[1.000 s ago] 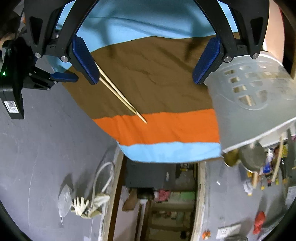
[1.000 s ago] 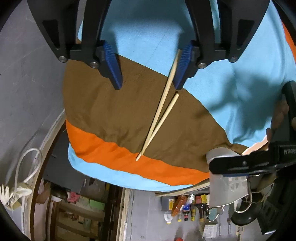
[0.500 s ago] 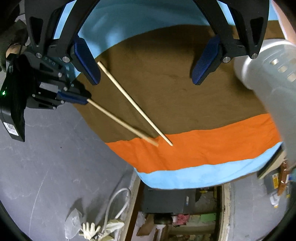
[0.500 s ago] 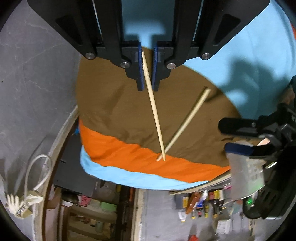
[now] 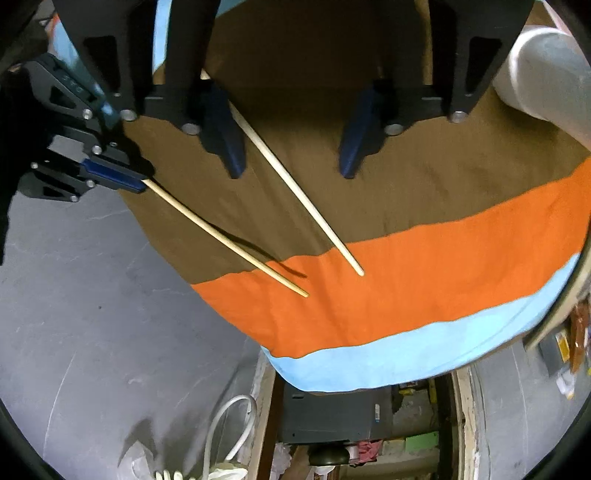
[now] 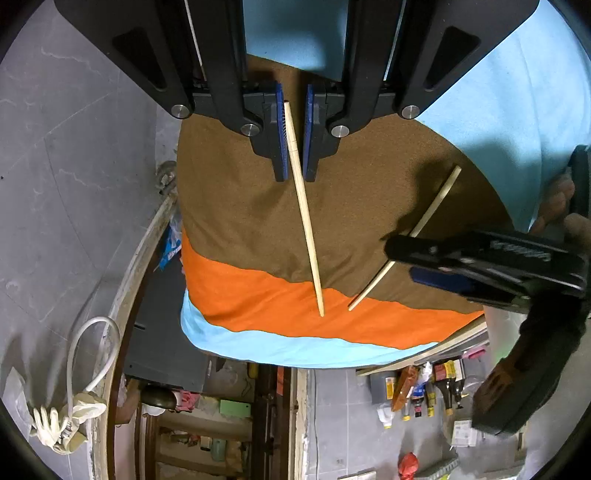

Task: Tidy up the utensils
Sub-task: 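Close the right gripper on one chopstick while the left gripper closes on the other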

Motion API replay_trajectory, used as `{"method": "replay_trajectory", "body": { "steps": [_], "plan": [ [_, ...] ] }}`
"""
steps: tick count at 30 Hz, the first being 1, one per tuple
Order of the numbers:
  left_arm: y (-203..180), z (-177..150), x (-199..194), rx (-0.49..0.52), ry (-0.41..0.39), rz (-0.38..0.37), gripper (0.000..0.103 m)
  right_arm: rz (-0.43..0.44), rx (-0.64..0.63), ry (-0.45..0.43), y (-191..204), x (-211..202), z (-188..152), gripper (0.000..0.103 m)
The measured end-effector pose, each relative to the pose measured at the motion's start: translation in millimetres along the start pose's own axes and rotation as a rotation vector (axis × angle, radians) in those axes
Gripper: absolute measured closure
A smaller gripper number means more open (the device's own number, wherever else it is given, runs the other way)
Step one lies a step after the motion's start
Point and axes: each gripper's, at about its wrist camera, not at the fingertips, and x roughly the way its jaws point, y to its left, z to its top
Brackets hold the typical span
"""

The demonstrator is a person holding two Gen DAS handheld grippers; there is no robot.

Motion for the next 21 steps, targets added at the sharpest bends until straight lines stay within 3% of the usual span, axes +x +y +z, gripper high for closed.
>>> {"method": "replay_trajectory", "body": {
  "steps": [1, 2, 5, 12, 21],
  "plan": [
    [-0.8, -0.6, 0.1, 0.013, 0.001, -0.004, 0.085, 0.001, -0.003, 0.002, -0.4, 0.1, -0.3, 0.098],
    [-0.5, -1.7, 1.3, 0.011, 0.015, -0.042, 0.092, 0.004, -0.007, 0.006, 0.5, -0.5, -0.7, 0.098],
    [0.3, -3.2, 1.7, -0.002, 0.014, -0.049, 0.093, 0.022, -0.007, 0.016, 2.1, -3.7, -2.0, 0.099],
    [17.4, -8.8, -7.2, -0.099, 0.056, -0.161, 0.096, 0.069, 0.022, 0.04, 3.4, -14.3, -10.1, 0.099],
    [15.6, -24.3, -33.2, -0.04, 0.097, -0.16, 0.103, 0.14, 0.024, 0.08, 16.6, -26.3, -15.2, 0.097]
  ]
}}
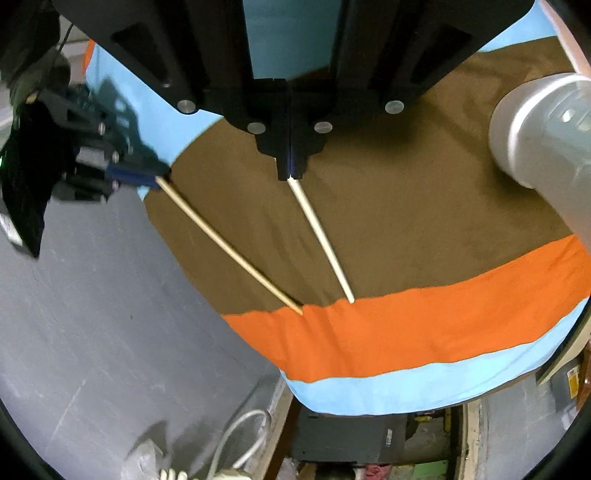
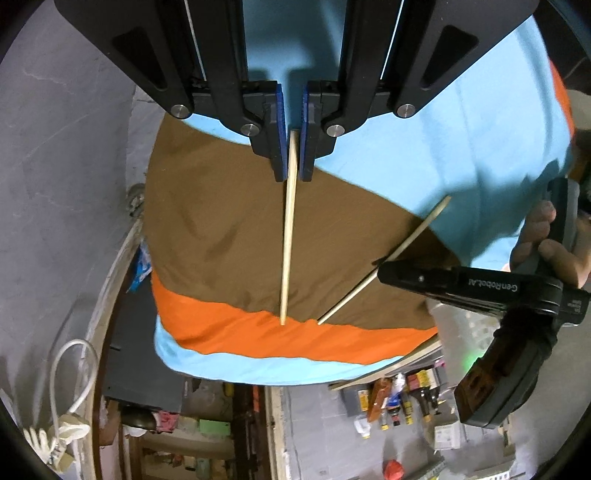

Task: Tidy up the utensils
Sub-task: 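Close the right gripper on one chopstick while the left gripper closes on the other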

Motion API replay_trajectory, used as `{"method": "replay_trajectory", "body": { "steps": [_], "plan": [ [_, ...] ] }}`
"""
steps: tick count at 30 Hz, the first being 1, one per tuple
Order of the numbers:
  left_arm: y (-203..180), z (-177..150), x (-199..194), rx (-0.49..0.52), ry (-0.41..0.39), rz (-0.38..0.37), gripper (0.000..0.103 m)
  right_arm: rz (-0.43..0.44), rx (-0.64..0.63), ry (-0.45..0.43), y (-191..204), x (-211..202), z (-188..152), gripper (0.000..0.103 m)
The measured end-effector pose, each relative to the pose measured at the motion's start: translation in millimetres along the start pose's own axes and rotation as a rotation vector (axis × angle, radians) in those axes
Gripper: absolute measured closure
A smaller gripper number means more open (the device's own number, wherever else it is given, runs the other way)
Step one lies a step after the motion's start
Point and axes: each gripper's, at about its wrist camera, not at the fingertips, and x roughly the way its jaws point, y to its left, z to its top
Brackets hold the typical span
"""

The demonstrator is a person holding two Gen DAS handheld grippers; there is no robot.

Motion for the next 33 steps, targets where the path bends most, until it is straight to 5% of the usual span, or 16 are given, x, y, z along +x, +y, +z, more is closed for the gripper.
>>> {"method": "replay_trajectory", "body": {
  "steps": [10, 16, 30, 33],
  "plan": [
    [6.8, 7.1, 0.2, -0.074, -0.038, -0.071, 0.102, 0.004, -0.025, 0.034, -10.9, 24.1, 36.3, 0.086],
    [8.4, 20.6, 1.4, -0.102, -0.06, -0.107, 0.076, 0.024, -0.045, 0.053, -21.3, 42.7, 66.5, 0.083],
    [5.9, 45.6, 33.9, -0.059, 0.035, -0.063, 0.077, 0.103, -0.083, 0.135, -40.5, 76.9, 105.0, 0.084],
    [5.9, 44.1, 34.8, -0.051, 0.035, -0.038, 0.094, 0.118, -0.052, 0.153, -44.7, 81.9, 109.6, 0.084]
  ]
}}
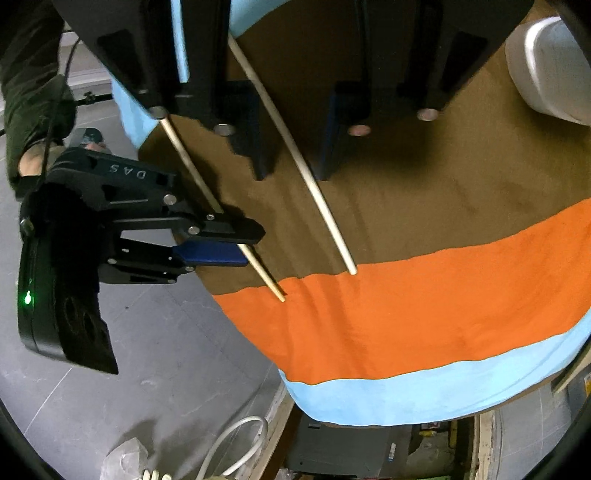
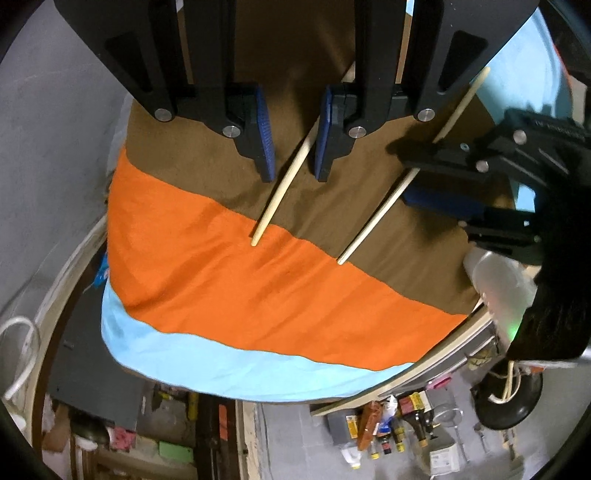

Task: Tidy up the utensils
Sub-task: 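Close the right gripper on one chopstick while the left gripper closes on the other, then lift the chopsticks upright with both grippers and carry them to the caddy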

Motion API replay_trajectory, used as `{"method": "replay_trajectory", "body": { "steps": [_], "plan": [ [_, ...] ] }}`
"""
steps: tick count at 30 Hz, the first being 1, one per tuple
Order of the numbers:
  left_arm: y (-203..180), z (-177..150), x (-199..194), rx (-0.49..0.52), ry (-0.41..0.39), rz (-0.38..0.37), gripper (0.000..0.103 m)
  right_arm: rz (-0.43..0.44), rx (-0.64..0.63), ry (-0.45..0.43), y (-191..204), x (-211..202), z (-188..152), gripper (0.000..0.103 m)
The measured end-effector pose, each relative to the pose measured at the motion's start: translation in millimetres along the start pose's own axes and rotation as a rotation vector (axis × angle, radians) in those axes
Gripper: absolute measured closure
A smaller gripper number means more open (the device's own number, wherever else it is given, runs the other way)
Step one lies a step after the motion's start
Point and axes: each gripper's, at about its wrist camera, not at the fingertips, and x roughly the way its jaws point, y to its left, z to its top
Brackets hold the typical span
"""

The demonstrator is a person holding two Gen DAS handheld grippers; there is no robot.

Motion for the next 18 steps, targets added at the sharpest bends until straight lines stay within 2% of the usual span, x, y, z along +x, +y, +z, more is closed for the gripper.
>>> {"method": "replay_trajectory", "body": {
  "steps": [6, 11, 16, 18],
  "plan": [
    [8.3, -6.1, -6.5, -0.073, -0.051, -0.054, 0.097, 0.021, 0.118, -0.01, -5.4, 0.2, 0.4, 0.097],
    [-2.2, -16.0, -37.9, -0.048, -0.182, -0.068, 0.099, 0.052, 0.207, -0.069, -4.2, -13.9, -10.1, 0.1],
    [-13.8, -29.5, -75.0, 0.002, -0.335, -0.048, 0.1, 0.024, 0.184, -0.238, 18.4, -46.1, -24.4, 0.1],
    [-18.0, -35.3, -86.7, 0.022, -0.4, -0.025, 0.101, 0.004, 0.161, -0.343, 32.4, -64.0, -30.5, 0.1]
  ]
}}
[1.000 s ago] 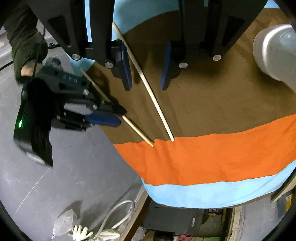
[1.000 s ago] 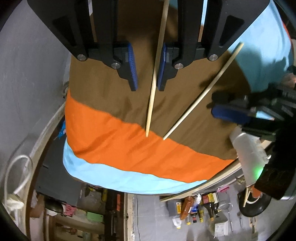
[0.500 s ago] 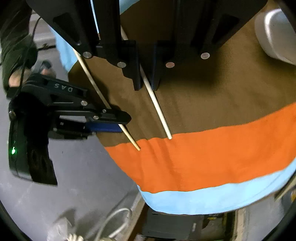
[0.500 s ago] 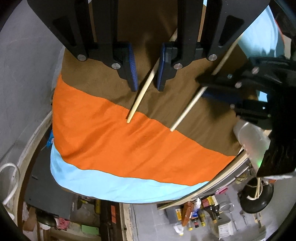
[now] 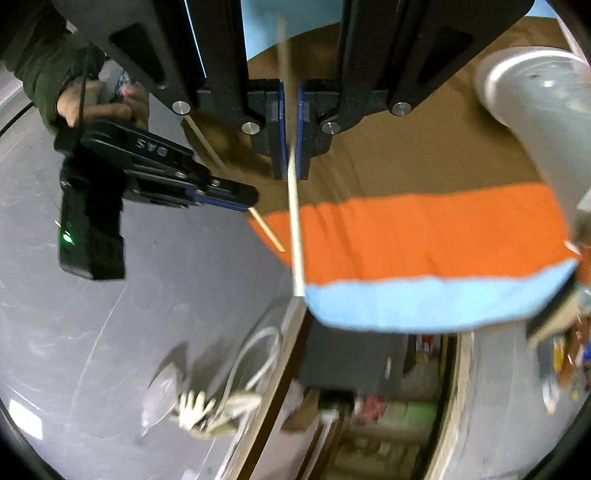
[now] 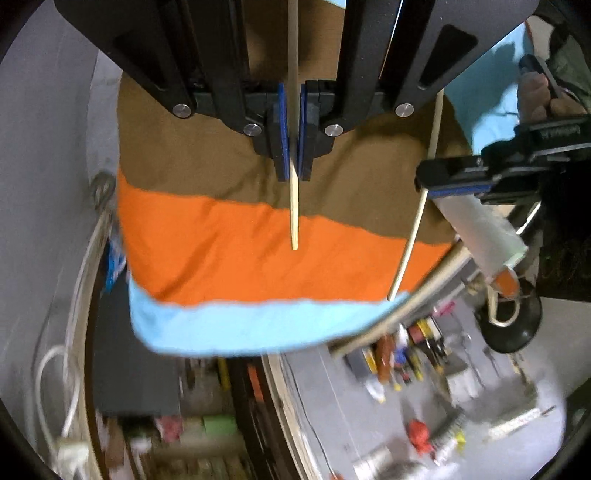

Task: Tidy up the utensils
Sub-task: 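Lift the chopsticks upright with both grippers and carry them to the caddy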

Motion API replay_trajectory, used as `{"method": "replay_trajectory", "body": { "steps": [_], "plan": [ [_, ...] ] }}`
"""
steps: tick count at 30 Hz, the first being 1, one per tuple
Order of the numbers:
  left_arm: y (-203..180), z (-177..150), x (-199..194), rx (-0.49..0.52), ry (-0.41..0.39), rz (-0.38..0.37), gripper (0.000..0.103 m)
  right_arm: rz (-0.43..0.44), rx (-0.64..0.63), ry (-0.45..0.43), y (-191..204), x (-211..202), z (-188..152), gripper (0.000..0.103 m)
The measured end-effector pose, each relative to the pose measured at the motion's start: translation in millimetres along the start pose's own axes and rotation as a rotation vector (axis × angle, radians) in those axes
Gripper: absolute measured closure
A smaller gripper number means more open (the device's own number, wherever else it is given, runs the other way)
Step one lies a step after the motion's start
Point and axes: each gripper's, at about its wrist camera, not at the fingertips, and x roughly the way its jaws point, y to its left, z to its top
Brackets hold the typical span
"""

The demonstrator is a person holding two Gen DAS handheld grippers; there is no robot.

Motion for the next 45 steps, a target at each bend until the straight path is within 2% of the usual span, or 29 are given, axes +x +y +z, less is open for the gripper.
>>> {"method": "replay_trajectory", "body": {
  "steps": [5, 8, 14, 19, 25, 33, 36, 38, 45],
  "plan": [
    [-6.1, -1.3, -31.8, 0.012, -0.131, 0.019, 0.101, -0.006, -0.077, -0.197, 36.4, -30.4, -0.8, 0.1],
    [-9.3, 1.8, -47.9, 0.019, -0.206, 0.036, 0.101, 0.029, -0.106, -0.302, 55.3, -42.4, 5.3, 0.1],
    [-6.5, 12.1, -99.8, 0.036, -0.362, 0.082, 0.101, 0.154, -0.14, -0.474, 83.4, -50.8, 26.1, 0.1],
    [12.6, 24.2, -135.1, 0.008, -0.451, 0.121, 0.101, 0.266, -0.125, -0.593, 108.7, -47.4, 49.2, 0.1],
    [43.4, 30.1, -178.9, -0.029, -0.552, 0.203, 0.101, 0.355, -0.092, -0.662, 137.8, -27.9, 76.7, 0.1],
    [93.0, 31.3, -209.2, -0.075, -0.668, 0.297, 0.101, 0.407, -0.035, -0.759, 163.8, -1.9, 86.6, 0.1],
    [113.5, 24.4, -216.9, -0.087, -0.733, 0.296, 0.101, 0.398, -0.023, -0.803, 167.1, 6.0, 85.6, 0.1],
    [123.1, 21.4, -217.4, -0.09, -0.748, 0.336, 0.101, 0.39, -0.017, -0.825, 169.5, 12.6, 86.4, 0.1],
    [148.1, 6.5, -216.0, -0.15, -0.808, 0.374, 0.101, 0.343, -0.012, -0.844, 169.7, 32.0, 83.9, 0.1]
  ]
}}
